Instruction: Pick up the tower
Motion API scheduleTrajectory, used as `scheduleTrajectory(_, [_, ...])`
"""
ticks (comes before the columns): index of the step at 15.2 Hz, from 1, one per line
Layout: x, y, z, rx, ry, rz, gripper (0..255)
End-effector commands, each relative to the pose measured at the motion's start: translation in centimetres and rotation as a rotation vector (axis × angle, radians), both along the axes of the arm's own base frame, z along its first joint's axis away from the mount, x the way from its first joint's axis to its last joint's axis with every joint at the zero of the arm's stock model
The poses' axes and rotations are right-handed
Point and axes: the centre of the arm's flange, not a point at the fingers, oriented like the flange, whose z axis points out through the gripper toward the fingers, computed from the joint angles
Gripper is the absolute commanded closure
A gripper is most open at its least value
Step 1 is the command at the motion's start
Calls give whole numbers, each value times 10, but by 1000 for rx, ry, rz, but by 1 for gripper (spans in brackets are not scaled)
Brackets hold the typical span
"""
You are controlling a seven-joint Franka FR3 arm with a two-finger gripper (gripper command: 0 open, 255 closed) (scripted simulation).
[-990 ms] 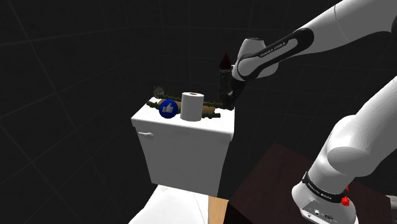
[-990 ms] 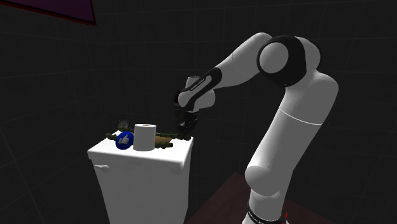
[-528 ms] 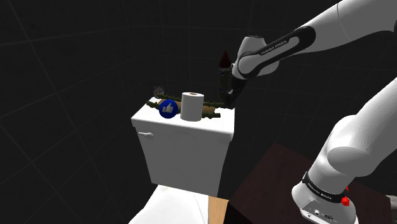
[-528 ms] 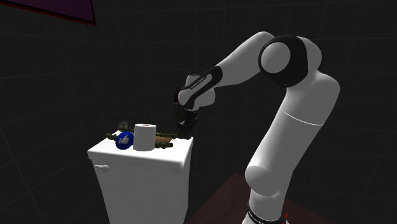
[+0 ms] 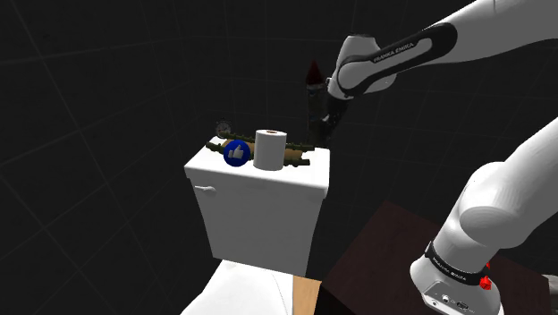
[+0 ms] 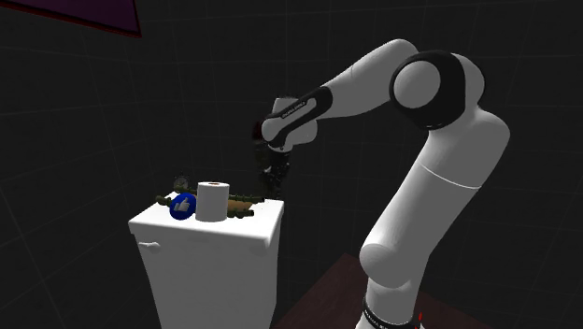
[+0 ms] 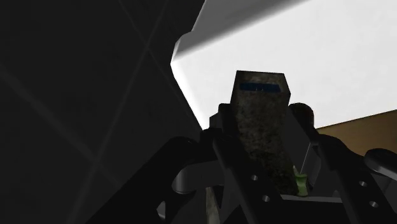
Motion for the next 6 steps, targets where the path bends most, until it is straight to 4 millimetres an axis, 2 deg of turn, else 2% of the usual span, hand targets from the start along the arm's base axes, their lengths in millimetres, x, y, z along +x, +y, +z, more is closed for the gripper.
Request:
scheduleTrajectory(1, [1,-1,13,0,-1,0,255])
scheduleTrajectory(4, [1,-1,28,0,-1,0,255])
scheduleTrajectory(6, [1,-1,29,0,-1,0,255])
